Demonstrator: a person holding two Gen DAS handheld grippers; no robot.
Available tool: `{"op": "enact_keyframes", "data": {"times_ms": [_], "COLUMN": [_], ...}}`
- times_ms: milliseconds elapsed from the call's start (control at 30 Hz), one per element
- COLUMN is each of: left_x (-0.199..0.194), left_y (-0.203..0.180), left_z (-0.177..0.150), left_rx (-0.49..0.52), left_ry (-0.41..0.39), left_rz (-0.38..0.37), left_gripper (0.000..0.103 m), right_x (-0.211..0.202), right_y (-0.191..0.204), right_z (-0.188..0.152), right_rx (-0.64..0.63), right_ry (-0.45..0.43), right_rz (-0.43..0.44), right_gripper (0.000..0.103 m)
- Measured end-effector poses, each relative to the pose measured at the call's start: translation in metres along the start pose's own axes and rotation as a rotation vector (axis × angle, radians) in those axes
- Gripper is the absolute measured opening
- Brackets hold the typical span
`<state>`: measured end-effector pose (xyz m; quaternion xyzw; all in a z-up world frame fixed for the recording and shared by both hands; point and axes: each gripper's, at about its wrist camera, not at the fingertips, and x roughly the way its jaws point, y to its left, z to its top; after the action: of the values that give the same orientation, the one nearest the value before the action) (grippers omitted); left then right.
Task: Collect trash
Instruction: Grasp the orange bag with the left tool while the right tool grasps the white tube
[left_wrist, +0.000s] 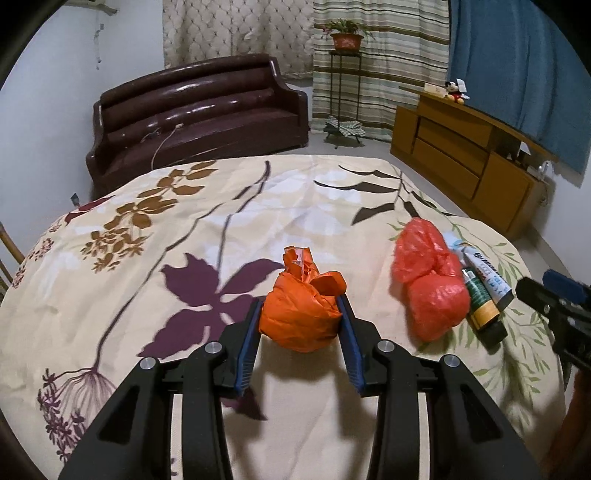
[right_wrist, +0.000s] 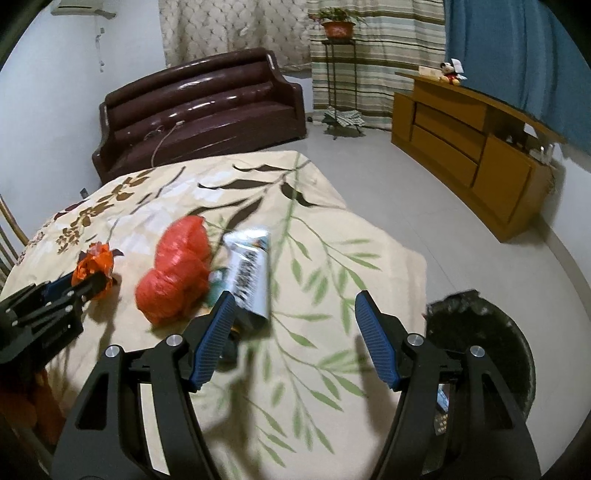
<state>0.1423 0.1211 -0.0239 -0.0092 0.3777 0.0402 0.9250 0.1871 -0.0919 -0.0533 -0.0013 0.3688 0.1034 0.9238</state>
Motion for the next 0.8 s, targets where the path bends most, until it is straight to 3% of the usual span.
{"op": "enact_keyframes", "data": {"times_ms": [433, 600, 800], "left_x": [-0.001, -0.001, -0.002], "left_y": [0.028, 0.031, 0.031], "left_z": [-0.006, -0.007, -0.009], "left_rx": [-0.043, -0.048, -0.051], "left_ry": [0.003, 0.004, 0.004], "left_rz": [0.027, 0.023, 0.018], "left_gripper": [0.04, 0.04, 0.04], "right_x": [0.034, 0.033, 0.032], "right_y": [0.017, 0.016, 0.015], "right_z": [0.016, 0.017, 0.009], "right_rx": [-0.019, -0.012, -0.009], "right_ry": [0.074, 0.095, 0.115], "right_rz": [0.022, 0.04, 0.043], "right_gripper": [0.05, 0.03, 0.024]}}
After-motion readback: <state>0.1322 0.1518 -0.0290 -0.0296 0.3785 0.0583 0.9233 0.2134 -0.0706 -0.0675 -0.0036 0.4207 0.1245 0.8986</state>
